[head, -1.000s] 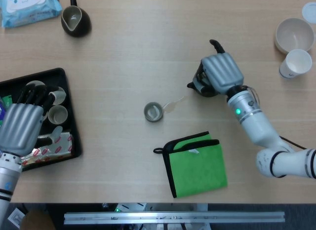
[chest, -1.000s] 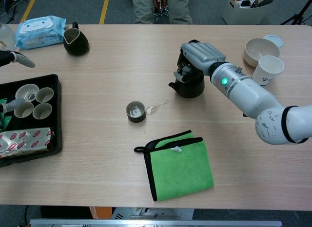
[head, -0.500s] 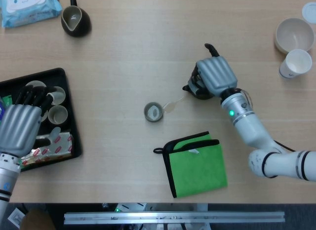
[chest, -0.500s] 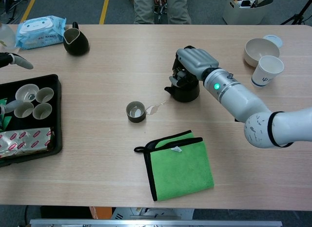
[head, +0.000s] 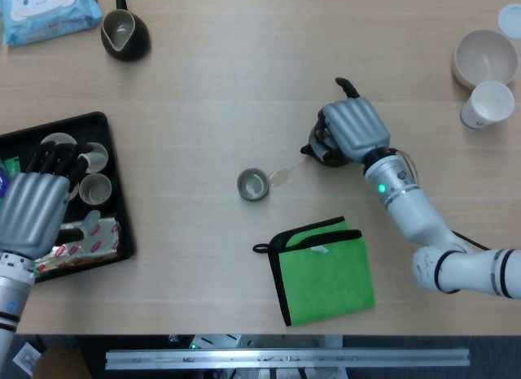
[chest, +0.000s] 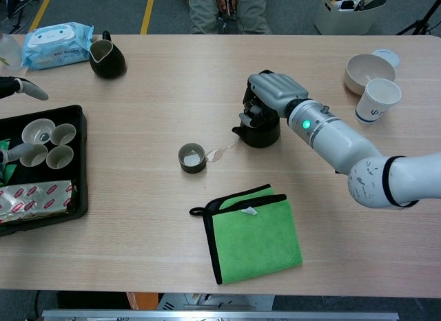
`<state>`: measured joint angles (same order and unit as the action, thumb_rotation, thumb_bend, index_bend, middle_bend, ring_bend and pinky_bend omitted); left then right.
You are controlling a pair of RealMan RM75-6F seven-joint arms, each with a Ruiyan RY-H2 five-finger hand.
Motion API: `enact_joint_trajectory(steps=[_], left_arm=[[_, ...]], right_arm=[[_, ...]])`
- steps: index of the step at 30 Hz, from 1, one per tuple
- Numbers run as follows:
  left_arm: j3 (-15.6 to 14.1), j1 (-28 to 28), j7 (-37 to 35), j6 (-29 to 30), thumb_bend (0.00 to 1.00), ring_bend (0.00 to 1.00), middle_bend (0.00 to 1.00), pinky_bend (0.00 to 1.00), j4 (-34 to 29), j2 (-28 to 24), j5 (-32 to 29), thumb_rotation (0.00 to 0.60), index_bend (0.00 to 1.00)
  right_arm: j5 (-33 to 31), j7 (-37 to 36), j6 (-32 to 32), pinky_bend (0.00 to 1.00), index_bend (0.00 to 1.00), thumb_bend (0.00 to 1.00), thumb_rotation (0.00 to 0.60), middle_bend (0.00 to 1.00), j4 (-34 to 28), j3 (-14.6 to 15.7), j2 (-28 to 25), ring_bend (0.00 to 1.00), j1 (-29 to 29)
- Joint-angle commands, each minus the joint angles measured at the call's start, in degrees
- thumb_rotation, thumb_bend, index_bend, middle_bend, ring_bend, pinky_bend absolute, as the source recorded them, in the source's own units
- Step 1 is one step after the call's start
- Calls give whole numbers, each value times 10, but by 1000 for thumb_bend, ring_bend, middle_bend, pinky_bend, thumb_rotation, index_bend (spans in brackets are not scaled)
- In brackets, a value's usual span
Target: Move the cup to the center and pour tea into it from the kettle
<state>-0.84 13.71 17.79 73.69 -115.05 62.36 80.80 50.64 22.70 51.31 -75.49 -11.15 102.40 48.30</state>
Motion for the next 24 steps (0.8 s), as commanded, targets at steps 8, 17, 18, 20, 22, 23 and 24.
enact_joint_trajectory(steps=[8, 17, 18, 20, 22, 23, 24], left_arm=[[1, 1, 1, -2, 282, 142, 179, 120, 0, 1, -1, 600, 218], [1, 2, 4, -4, 281, 142, 179, 120, -1, 2, -2, 600, 218], [1, 3, 4, -4, 281, 142, 179, 120, -1, 2, -2, 600, 218], [1, 3, 4, -4, 282, 142, 179, 120, -1, 3, -1, 600, 218], [1, 3, 4, -5, 282, 142, 179, 120, -1, 4, -1, 600, 218], [0, 3, 5, -6, 282, 142, 179, 120, -1, 4, -1, 600, 218], [0, 3, 5, -6, 282, 142, 179, 120, -1, 4, -1, 600, 218]], right_arm=[[7, -8, -2, 0, 602, 409, 596, 489, -11, -4, -6, 372, -4], [9, -13, -7, 0, 473, 405, 599, 392, -17, -6, -13, 272, -6], [9, -14, -8, 0, 461, 390, 598, 382, -18, -7, -15, 261, -6], [9, -13, -9, 0, 441, 353, 598, 366, -20, -6, -17, 241, -7], [7, -11, -12, 0, 418, 308, 597, 348, -21, -5, -19, 220, -6], [5, -10, -13, 0, 408, 283, 597, 338, -22, -5, -20, 210, -6], [3, -8, -14, 0, 395, 258, 596, 325, -23, -5, -21, 197, -6]])
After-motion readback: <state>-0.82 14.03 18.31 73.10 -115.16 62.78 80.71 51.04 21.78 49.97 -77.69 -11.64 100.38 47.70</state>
